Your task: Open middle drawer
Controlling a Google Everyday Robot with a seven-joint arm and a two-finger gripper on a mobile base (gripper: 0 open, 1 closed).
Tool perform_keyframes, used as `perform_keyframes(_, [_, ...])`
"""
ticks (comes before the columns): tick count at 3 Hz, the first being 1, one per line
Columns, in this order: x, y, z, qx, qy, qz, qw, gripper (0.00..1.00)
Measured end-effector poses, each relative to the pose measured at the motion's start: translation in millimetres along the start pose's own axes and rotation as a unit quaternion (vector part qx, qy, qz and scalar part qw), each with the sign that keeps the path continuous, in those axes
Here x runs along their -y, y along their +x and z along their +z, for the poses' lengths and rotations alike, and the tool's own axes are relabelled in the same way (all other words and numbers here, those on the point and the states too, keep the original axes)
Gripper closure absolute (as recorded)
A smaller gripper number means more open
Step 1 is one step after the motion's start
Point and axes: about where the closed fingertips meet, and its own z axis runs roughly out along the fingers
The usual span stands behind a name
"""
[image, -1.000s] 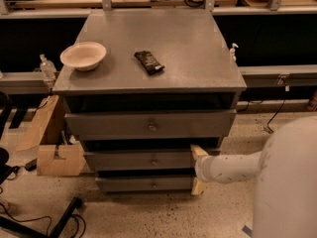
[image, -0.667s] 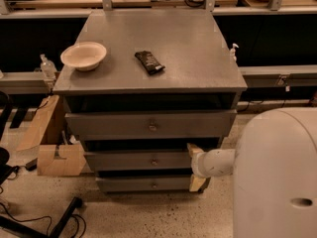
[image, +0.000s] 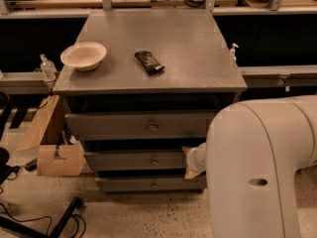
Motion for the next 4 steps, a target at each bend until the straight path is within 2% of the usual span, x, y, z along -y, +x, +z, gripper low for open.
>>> perform_keyframes(1, [-1,-4,-4,-0.01,-0.014,-0.014,0.9997,0.65])
perform_keyframes(2, [-9,-3,-16,-0.017,-0.021,-0.017,0.9995,0.88])
perform_keyframes(3, [-8,-3,-18,-0.017,-0.021,-0.017,0.9995,1.0])
perform_keyframes(4, [-28,0,-38,-0.017,-0.034,-0.003,0.9993,1.0])
